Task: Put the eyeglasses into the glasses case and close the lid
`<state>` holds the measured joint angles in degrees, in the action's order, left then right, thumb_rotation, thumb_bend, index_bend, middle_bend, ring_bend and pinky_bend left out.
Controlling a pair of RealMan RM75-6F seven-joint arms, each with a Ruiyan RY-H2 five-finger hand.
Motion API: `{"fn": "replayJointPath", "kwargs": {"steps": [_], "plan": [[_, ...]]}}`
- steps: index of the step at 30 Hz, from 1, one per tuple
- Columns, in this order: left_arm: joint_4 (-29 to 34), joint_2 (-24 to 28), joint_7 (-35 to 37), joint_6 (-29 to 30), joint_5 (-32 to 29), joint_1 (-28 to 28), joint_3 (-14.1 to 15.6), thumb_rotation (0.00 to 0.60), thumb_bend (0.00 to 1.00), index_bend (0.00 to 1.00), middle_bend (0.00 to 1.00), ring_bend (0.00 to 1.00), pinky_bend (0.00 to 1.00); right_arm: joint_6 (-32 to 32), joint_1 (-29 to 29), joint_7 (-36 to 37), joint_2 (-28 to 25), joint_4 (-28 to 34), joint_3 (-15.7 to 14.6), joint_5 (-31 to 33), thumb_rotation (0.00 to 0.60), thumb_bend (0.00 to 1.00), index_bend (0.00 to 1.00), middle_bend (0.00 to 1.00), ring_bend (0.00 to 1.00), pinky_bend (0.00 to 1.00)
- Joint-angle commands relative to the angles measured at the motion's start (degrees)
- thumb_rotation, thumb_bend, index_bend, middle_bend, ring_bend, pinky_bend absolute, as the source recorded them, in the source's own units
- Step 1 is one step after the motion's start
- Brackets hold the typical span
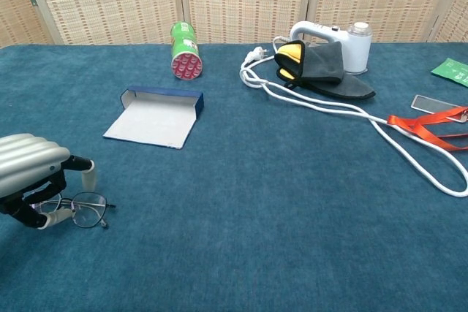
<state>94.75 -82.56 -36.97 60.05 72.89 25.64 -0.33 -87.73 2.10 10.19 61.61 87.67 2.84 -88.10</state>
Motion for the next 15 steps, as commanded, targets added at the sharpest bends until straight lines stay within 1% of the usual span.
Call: {"fn": "replayJointPath", "kwargs": {"steps": [1,5,10,15], "plan": [[0.3,0.1,-0.7,0.0,-0.4,0.2,0.3,0.600,0.41,0.42,0.91,0.89,0.97,0.1,0.0,0.1,0.0,-0.1,0.0,0.1,0.600,0.32,0.29,0.44,0.37,0.33],[1.8,1.0,-2.2,0.4,-0.5,0.2,1.2,0.600,0.41,0.43,0.91,0.89,0.97,0.1,-0.1,0.1,0.1,-0.2,0.0,0.1,0.600,0.32,0.29,0.44,0.37,0.33],[3.0,1.8,-2.8,0.6,-0.9,0.2,2.1,0.600,0.41,0.48,0.91,0.89,0.97,0.3,0.1,0.2,0.2,-0.2,0.0,0.0,0.600,0.32,0.29,0.44,0.37,0.33],[3.3,2.5,-3.9,0.3,-1.9,0.5,2.6,0.600,0.43,0.49,0.91,0.89,0.97,0.5,0.2,-0.2,0.2,0.0,0.0,-0.1,0.600,0.32,0.29,0.44,0.37,0.33]]}}
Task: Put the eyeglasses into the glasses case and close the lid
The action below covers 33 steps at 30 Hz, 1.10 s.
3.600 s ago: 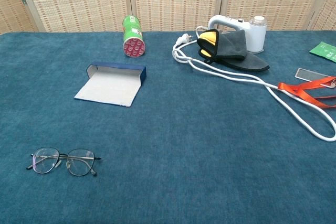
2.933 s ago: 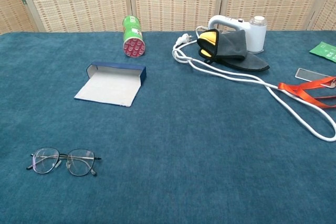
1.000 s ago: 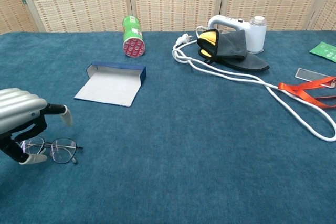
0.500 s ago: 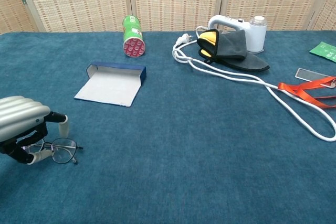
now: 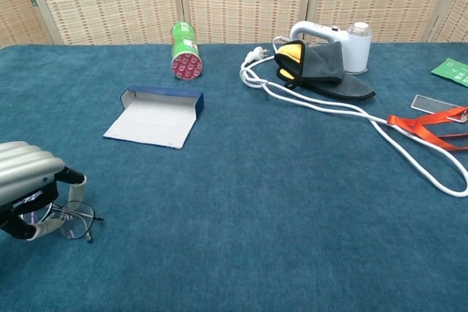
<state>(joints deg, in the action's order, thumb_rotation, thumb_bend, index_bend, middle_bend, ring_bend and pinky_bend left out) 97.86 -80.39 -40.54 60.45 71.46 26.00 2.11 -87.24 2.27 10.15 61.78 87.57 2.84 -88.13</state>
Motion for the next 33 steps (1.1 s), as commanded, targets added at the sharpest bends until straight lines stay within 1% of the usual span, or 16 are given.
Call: {"fn": "replayJointPath", "kwargs": {"steps": [1,6,12,15,19,23,27,33], "plan": [[0.3,0.4,-0.4,0.0,-0.6,0.2,0.2,0.600,0.43,0.50,0.91,0.89,0.97,0.1,0.1,-0.2,0.0,0.2,0.0,-0.1,0.600,0.32,0.29,0.44,0.37,0.33],[0.1,0.9,0.1,0.7,-0.7,0.2,0.1,0.600,0.43,0.54,0.91,0.89,0.97,0.5,0.4,-0.7,0.1,0.5,0.1,-0.1,0.600,0.32,0.29,0.44,0.37,0.33],[-2.1,0.5,0.8,1.3,-0.9,0.3,-0.2,0.600,0.43,0.67,0.91,0.89,0.97,0.3,0.5,-1.2,0.0,1.0,0.2,-0.4,0.600,0.32,0.29,0.44,0.37,0.33],[-2.4,0.5,1.5,1.7,-1.0,0.3,-0.6,0.600,0.43,0.68,0.91,0.89,0.97,0.2,0.4,-1.3,-0.1,1.2,0.1,-0.4,0.600,0.32,0.29,0.44,0.38,0.33],[-2.3,0.9,2.4,2.6,-0.5,0.6,-1.6,0.600,0.43,0.69,0.91,0.89,0.97,0.1,0.4,-1.2,-0.2,1.2,0.1,-0.5,0.600,0.32,0.29,0.44,0.38,0.33],[-1.8,1.4,2.9,2.7,0.2,1.8,-3.1,0.600,0.43,0.68,0.91,0.89,0.97,-0.3,0.3,-1.2,-0.2,1.3,0.1,-0.7,0.600,0.32,0.29,0.44,0.38,0.33],[-1.4,1.4,3.0,1.9,0.6,4.1,-5.4,0.600,0.43,0.68,0.91,0.89,0.97,-0.6,0.2,-1.2,-0.4,1.5,0.1,-0.8,0.600,0.32,0.29,0.44,0.38,0.33],[-2.6,-0.8,3.0,0.2,2.1,8.8,-9.1,0.600,0.43,0.68,0.91,0.89,0.97,-1.2,-0.2,-1.4,-0.7,1.8,0.0,-0.9,0.600,0.32,0.29,0.44,0.38,0.33]]}}
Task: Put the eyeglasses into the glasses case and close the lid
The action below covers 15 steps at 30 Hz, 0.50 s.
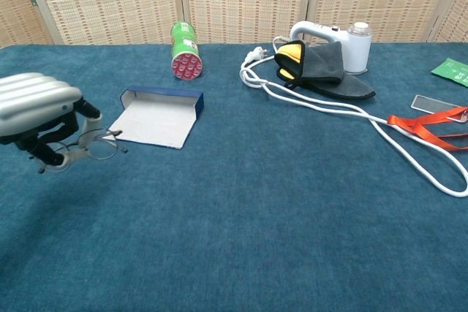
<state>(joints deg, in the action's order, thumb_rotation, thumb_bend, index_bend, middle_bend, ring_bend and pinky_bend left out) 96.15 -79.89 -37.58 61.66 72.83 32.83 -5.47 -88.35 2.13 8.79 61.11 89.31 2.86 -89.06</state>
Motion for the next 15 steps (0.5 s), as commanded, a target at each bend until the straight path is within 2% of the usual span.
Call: {"fn": "replayJointPath", "kwargs": {"steps": [1,8,15], "plan": [[-1.5,-1.8,0.1,-1.6,0.9,2.8,-2.0,0.600,0.43,0.68,0.91,0.89,0.97,-0.2,-0.1,-0.1,-0.1,0.1,0.0,0.0,0.600,0.32,0.29,0.44,0.38,0.33],[-10.5,-7.5,2.2,-5.6,1.1,8.8,-4.9,0.600,0.43,0.67,0.91,0.89,0.97,-0.8,-0.6,-0.2,-0.7,0.5,-0.1,0.0,0.600,0.32,0.29,0.44,0.38,0.33],[-20.6,-11.1,2.7,-7.8,3.1,12.6,-4.5,0.600,0.43,0.64,0.91,0.89,0.97,-1.3,-1.1,-0.2,-0.9,0.7,-0.1,0.2,0.600,0.32,0.29,0.44,0.38,0.33]]}}
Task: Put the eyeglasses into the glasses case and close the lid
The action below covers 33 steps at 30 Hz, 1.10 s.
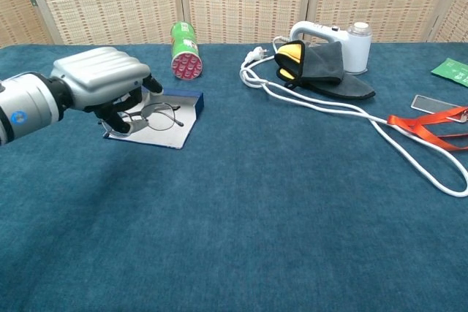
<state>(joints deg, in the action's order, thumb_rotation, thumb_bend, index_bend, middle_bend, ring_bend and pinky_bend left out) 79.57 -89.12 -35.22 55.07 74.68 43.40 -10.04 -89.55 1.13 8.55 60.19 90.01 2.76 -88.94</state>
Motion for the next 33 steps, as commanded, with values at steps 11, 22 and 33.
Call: {"fn": "replayJointPath", "kwargs": {"steps": [11,22,33], "plan": [[-14.0,-5.2,3.8,-1.6,4.6,4.6,1.8,0.600,0.43,0.61,0.91,0.88,0.97,0.0,-0.2,0.3,0.0,-0.3,0.0,0.1,0.600,0.32,0.29,0.44,0.38,0.33],[-24.1,-9.5,6.6,-2.1,6.2,6.8,2.6,0.600,0.43,0.57,0.90,0.87,0.97,0.5,-0.1,0.2,0.2,-0.4,0.1,0.5,0.600,0.32,0.29,0.44,0.39,0.35],[-30.0,-11.9,10.1,0.0,7.0,6.6,2.9,0.600,0.43,0.30,0.90,0.87,0.97,0.8,0.0,0.4,0.4,-0.7,0.1,0.4,0.600,0.32,0.29,0.44,0.39,0.35]]}}
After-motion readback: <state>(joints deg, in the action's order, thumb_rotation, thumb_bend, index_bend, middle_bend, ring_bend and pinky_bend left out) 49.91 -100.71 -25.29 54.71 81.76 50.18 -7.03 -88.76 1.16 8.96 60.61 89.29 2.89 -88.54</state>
